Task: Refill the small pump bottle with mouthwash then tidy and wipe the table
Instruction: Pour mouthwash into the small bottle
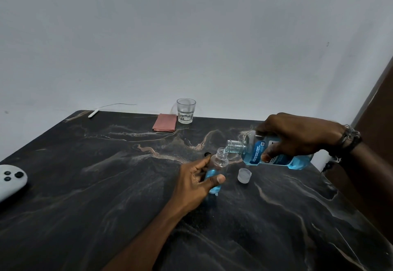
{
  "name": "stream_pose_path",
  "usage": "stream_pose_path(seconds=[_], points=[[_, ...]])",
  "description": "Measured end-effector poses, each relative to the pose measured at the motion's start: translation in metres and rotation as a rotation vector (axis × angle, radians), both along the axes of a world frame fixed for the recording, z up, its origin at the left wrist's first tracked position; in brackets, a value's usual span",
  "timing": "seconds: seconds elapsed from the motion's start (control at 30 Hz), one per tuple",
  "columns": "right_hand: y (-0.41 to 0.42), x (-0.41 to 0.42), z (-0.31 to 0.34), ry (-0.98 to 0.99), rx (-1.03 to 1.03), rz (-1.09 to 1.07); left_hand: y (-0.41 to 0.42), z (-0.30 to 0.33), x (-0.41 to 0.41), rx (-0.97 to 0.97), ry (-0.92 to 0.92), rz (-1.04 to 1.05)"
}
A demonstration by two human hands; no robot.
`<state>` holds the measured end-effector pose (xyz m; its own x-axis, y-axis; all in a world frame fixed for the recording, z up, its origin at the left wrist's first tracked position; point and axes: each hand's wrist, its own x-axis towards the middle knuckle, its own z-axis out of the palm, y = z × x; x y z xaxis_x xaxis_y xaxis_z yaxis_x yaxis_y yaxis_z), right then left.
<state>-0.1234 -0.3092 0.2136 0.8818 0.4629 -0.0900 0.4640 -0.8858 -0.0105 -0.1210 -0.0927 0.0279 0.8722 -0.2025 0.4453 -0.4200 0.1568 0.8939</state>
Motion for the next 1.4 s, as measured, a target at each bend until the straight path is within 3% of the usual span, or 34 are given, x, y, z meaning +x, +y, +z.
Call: stream_pose_path(seconds=[0.63, 1.4], points=[[0.0023, -0.0011, 0.0023, 0.015, -0.015, -0.024, 0.0005, -0.0084, 0.0051, 0.027, 0.079, 0.019], [0.0056, -0.0017, 0.0064, 0.030, -0.036, -0.046, 0.0005, -0.0030, 0.0021, -0.005, 0.001, 0.012]])
